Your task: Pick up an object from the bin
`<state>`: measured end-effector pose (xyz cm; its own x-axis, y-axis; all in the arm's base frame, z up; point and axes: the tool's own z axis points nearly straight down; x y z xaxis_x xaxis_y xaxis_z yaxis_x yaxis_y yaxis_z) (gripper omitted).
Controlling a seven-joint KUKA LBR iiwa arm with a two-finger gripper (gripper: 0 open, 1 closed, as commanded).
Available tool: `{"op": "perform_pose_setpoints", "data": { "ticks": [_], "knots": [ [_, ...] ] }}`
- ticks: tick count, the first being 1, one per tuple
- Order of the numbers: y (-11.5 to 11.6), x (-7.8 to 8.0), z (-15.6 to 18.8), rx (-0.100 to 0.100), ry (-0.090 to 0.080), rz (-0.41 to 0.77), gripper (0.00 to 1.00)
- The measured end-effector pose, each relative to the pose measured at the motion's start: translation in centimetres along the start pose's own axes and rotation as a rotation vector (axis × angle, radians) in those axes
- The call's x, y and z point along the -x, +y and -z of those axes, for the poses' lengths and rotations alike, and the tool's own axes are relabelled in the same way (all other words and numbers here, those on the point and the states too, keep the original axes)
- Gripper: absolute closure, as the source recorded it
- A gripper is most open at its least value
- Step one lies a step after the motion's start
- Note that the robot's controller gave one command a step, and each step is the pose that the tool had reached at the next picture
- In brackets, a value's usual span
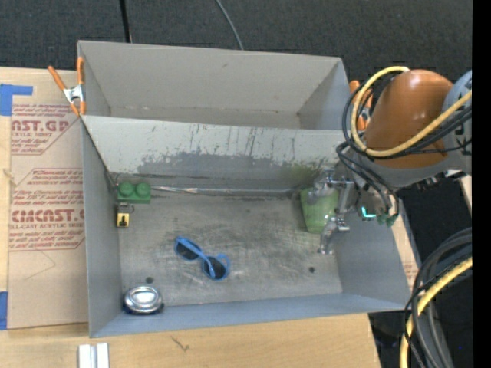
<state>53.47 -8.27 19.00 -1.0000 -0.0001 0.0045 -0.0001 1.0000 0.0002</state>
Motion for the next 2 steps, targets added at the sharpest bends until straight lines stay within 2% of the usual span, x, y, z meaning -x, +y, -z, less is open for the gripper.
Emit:
{"op": "perform_pose_setpoints", "data": {
  "ticks": [1, 2],
  "knots": [
    [-3.1, 3.4, -11.9, 0.001, -0.012, 0.219, 0.00],
    [-4.6, 4.8, -11.8, 0.011, -0.008, 0.439, 0.00]
  ]
}}
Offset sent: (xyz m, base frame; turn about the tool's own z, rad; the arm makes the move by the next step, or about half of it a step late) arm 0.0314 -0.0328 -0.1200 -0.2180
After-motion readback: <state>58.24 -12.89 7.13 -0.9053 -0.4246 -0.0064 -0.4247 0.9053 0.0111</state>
